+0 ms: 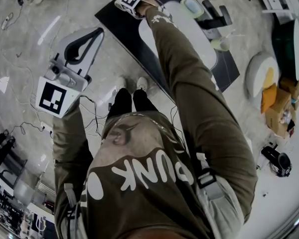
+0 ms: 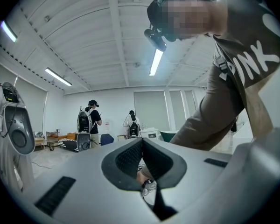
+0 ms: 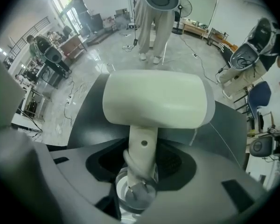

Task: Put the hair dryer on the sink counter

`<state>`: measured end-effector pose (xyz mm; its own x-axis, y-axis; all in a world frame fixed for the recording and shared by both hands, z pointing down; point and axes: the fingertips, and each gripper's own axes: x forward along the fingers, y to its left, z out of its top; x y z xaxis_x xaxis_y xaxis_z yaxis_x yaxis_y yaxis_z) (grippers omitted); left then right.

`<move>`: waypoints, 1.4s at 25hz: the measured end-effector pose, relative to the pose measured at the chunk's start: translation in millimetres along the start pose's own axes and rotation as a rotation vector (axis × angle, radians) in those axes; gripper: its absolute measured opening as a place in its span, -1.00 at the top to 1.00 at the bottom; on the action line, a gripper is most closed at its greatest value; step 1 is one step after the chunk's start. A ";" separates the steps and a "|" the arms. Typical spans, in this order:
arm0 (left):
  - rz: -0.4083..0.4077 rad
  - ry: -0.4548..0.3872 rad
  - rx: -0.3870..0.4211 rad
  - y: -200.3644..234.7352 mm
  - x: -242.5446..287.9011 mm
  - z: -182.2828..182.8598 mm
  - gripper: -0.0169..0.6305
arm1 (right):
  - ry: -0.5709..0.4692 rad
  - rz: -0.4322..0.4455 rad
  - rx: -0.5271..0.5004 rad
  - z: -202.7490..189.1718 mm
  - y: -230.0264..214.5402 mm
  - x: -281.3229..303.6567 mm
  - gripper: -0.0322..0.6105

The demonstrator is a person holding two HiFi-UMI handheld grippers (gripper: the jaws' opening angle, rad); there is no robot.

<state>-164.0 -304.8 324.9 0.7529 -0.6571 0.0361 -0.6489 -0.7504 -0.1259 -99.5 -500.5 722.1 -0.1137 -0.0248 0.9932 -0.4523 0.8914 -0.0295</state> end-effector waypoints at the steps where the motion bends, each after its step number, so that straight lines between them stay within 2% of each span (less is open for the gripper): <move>1: 0.000 -0.001 0.000 0.3 0.3 0.6 0.94 | 0.002 0.002 -0.005 0.5 0.5 -0.6 0.30; 6: -0.010 -0.005 -0.004 -0.6 2.0 2.0 0.94 | -0.046 0.004 -0.039 1.8 -0.2 -2.7 0.26; 7: -0.012 -0.005 -0.004 -0.9 2.5 2.0 0.94 | -0.060 0.007 -0.045 2.5 -1.1 -3.5 0.12; 9: -0.017 -0.005 -0.003 -1.3 3.9 2.5 0.94 | -0.084 0.026 -0.051 4.4 -2.3 -7.0 -0.01; 12: -0.025 -0.009 0.001 -2.0 6.7 3.9 0.94 | -0.144 0.049 -0.079 8.9 -1.9 -23.3 -0.07; 14: -0.031 -0.009 0.002 -3.0 9.2 4.7 0.94 | -0.225 0.071 -0.091 12.1 2.6 -45.0 -0.10; 17: -0.042 -0.011 0.009 -6.2 12.2 6.6 0.94 | -0.385 0.089 -0.054 9.1 4.7 -90.7 -0.12; 20: -0.053 -0.017 0.016 -10.5 14.3 9.4 0.94 | -0.583 0.025 -0.013 -1.4 1.0 -156.9 -0.10; 23: -0.066 -0.021 0.021 -15.2 21.1 9.0 0.94 | -0.836 -0.030 -0.033 -12.9 19.2 -231.9 0.05; 26: -0.078 -0.020 0.030 -19.2 27.2 10.7 0.94 | -1.068 -0.111 -0.101 -25.0 56.5 -303.6 0.25; 30: -0.088 -0.021 0.043 -23.1 30.6 16.5 0.94 | -1.349 -0.283 -0.238 -40.3 109.6 -380.6 0.77; 31: -0.090 -0.023 0.045 -24.0 31.2 18.7 0.94 | -1.388 -0.326 -0.271 -45.2 120.4 -392.2 0.87; 33: -0.092 -0.028 0.049 -25.9 32.3 23.0 0.94 | -1.403 -0.377 -0.301 -56.4 138.8 -402.4 0.87; 35: -0.094 -0.028 0.053 -27.1 33.3 25.6 0.94 | -1.446 -0.366 -0.261 -64.8 153.5 -410.7 0.87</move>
<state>-118.5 -304.5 304.1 0.8134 -0.5813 0.0222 -0.5693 -0.8032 -0.1752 -64.9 -324.2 317.0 -0.8489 -0.5279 -0.0248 -0.4999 0.7870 0.3614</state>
